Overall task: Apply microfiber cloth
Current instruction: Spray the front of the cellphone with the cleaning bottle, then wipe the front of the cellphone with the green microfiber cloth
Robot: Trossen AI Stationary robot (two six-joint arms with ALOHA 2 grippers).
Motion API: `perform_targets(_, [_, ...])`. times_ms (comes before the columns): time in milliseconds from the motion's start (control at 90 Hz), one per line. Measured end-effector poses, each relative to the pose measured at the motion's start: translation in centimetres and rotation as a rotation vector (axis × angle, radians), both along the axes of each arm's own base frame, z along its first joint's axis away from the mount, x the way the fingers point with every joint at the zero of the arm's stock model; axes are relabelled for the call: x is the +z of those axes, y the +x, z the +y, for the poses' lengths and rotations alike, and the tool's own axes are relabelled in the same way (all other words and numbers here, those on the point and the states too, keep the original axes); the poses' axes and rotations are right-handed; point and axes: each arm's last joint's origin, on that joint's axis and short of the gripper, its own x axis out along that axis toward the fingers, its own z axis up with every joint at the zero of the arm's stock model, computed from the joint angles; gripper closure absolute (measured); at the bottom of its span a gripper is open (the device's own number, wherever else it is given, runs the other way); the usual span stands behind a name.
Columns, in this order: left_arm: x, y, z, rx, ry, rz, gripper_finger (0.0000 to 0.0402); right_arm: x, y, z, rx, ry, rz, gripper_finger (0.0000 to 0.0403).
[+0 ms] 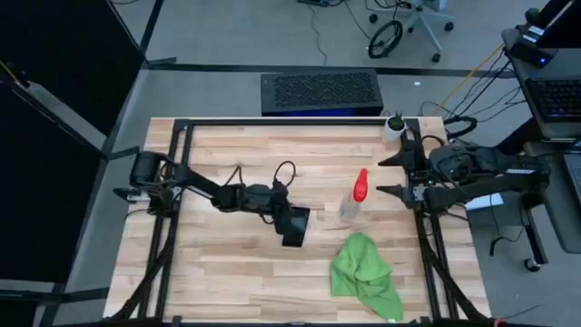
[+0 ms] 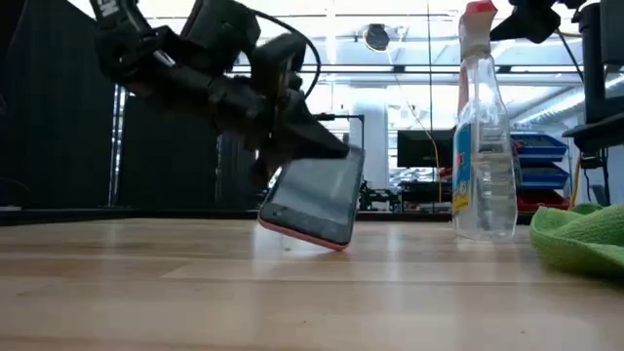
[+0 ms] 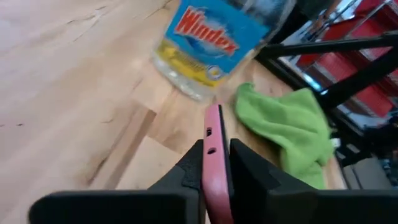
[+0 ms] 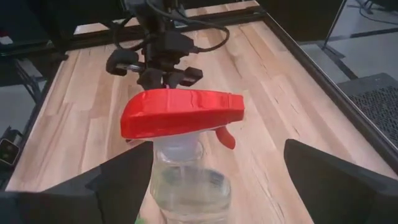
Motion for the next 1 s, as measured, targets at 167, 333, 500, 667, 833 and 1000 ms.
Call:
perform_targets(167, [-0.5,-0.2,0.2,0.002,0.017,0.036,0.0309,-0.1,0.3,0.0,0.002,-0.001,0.012,0.0062])
perform_targets(333, [-0.5,-0.2,0.2,0.004,0.014,0.037,0.0284,-0.2,0.4,0.0,0.004,-0.001,0.018,0.0062])
perform_targets(500, [-0.9,-0.4,0.3,0.021,0.022,0.085,0.0282,-0.2,0.4,0.0,0.004,-0.002,0.018,0.0062])
perform_targets(667, [-0.9,-0.4,0.3,0.024,0.025,0.088,0.0281,-0.2,0.4,0.0,0.004,-0.002,0.019,0.0062])
perform_targets(833, [-0.5,-0.4,0.3,-0.024,0.061,0.075,0.0281,-0.2,0.4,0.2,0.037,0.065,0.019,0.0062])
perform_targets(1000, [1.6,-0.5,-0.3,-0.092,0.152,0.006,0.0281,-0.6,1.1,1.9,0.191,0.299,0.092,0.0062])
